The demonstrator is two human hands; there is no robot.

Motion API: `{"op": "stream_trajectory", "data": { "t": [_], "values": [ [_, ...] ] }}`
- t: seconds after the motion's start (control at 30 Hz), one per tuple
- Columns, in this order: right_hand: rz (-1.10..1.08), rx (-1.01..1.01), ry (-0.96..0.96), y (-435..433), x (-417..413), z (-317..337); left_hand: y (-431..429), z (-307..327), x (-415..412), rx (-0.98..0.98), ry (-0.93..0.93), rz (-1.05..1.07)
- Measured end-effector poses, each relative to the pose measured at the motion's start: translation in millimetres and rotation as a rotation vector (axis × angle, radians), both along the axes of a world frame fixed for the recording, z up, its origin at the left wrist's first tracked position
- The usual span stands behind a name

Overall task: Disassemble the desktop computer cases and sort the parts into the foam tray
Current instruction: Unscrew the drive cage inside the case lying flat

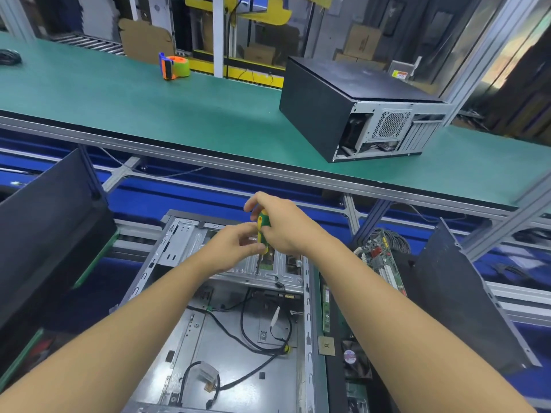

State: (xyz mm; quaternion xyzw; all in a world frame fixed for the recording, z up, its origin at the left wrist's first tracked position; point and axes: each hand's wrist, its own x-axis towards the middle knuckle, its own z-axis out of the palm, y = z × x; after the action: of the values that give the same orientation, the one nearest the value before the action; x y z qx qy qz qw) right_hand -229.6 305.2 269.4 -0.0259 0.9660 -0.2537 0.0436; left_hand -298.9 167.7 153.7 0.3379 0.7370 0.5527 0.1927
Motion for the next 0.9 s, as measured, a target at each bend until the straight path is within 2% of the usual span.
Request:
{"op": "stream_trajectory", "data": {
  "t": [0.1, 0.27, 0.37, 0.5, 0.67, 0.83, 0.9],
  "values": [
    [0.036, -0.045, -0.097, 0, 0, 1, 1, 1, 1, -0.028, -0.003, 0.047],
    [-0.212, 0.182, -0.063, -4, 3, -5, 15, -3, 2, -0.116, 0.106, 0.193],
    [-0.241, 0.041, -0.071, -8, 2, -9, 16, -4, 3, -0.177, 0.094, 0.144],
    [-0.130, 0.087, -0.090, -4, -2, -3, 3, 6, -1, -0.092, -0.004, -0.055],
    [-0.091, -0.028, -0.121, 4, -1, -2, 0, 7, -4, -0.071, -0.032, 0.004],
    [-0.248, 0.217, 0.000, 4, 2, -11, 11, 2, 0, -0.133, 0.059, 0.146],
    [-0.262, 0.194, -0.014, 2, 2, -13, 13, 1, 2, -0.187, 0.086, 0.132]
  ]
}}
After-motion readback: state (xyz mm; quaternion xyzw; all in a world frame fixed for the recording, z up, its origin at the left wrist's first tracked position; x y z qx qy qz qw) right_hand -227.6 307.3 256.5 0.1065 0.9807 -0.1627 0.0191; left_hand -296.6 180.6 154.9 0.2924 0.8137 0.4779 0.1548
